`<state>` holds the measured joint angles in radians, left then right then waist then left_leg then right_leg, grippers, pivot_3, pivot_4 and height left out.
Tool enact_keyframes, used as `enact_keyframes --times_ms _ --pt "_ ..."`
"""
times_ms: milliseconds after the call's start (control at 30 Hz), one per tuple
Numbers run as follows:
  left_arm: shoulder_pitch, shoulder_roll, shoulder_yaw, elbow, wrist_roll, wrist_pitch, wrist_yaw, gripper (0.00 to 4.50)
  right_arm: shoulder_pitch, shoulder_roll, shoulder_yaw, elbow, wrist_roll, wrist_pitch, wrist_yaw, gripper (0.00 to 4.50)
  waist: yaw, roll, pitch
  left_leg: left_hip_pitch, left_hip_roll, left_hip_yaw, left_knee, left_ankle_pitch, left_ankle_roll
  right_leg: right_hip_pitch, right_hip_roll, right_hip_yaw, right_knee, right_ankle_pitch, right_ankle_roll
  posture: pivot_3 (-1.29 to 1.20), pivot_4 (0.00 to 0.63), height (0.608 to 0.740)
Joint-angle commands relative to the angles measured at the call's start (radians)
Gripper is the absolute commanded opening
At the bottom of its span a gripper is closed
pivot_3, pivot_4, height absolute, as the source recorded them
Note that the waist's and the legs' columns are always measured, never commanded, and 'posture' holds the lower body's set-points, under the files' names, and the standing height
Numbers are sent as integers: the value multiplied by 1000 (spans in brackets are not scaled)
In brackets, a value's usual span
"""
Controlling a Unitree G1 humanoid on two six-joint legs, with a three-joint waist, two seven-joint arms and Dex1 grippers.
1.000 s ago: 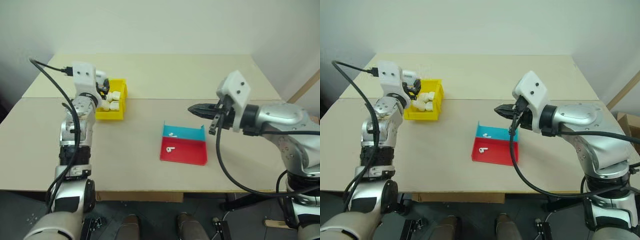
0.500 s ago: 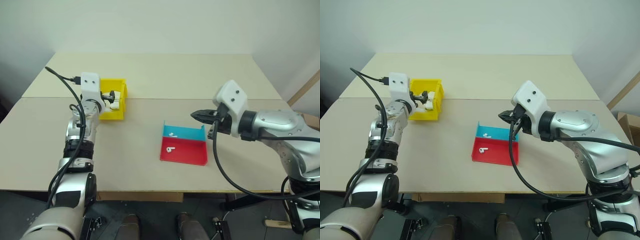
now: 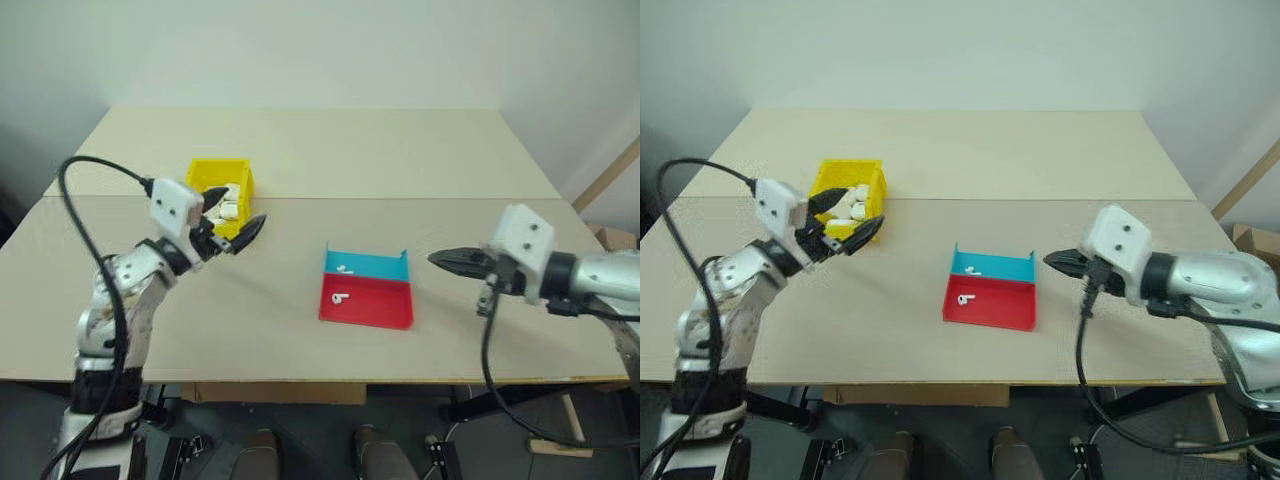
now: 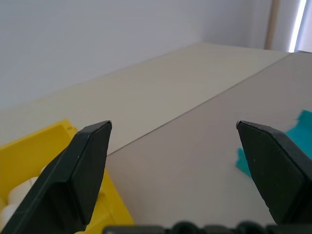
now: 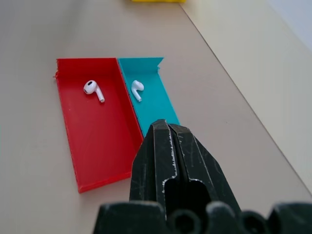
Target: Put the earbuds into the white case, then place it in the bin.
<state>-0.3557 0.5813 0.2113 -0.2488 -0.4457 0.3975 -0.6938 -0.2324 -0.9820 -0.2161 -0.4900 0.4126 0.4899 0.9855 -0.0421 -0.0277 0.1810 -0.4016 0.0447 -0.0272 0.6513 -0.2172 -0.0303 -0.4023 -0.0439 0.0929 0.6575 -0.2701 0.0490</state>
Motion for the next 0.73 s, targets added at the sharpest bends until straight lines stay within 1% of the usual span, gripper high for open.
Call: enact_keyframes --times_ms 33,100,167,300,367,567,733 --pt "133 99 106 -139 -126 20 -150 4459 73 -31 -128 54 -11 -196 120 0 -7 0 0 0 0 1 0 0 0 0 0 1 -1 -1 1 0 150 740" --pt "226 149 155 -174 -178 29 -218 4459 110 -46 -163 92 -10 -245 163 0 -6 0 0 2 1 3 -2 0 0 0 0 2 -1 0 -1 0 150 740" --pt "329 191 206 -187 -199 2 -305 4459 142 -56 -187 128 -15 -290 197 0 -5 0 0 1 1 3 -2 0 0 -1 0 2 0 1 -2 0 150 740" --pt "463 233 269 -220 -202 -29 -380 4459 167 -68 -189 168 -25 -330 221 0 -2 0 0 3 1 3 -2 0 0 0 0 2 -1 -1 -1 0 150 740" --pt "487 238 282 -229 -192 -34 -371 4459 176 -66 -184 166 -28 -343 221 0 1 0 0 3 1 3 -2 0 0 1 0 3 -1 -2 1 0 150 740" --pt "516 228 295 -268 -176 -46 -328 4459 193 -58 -169 164 -41 -347 207 0 2 0 0 2 1 3 -2 0 0 0 0 3 -2 -1 0 0 150 740" --pt "540 235 307 -297 -215 -9 -311 4459 156 -63 -147 186 -43 -345 197 0 -1 0 0 2 1 3 -2 0 0 0 0 3 -1 0 -2 0 150 740"
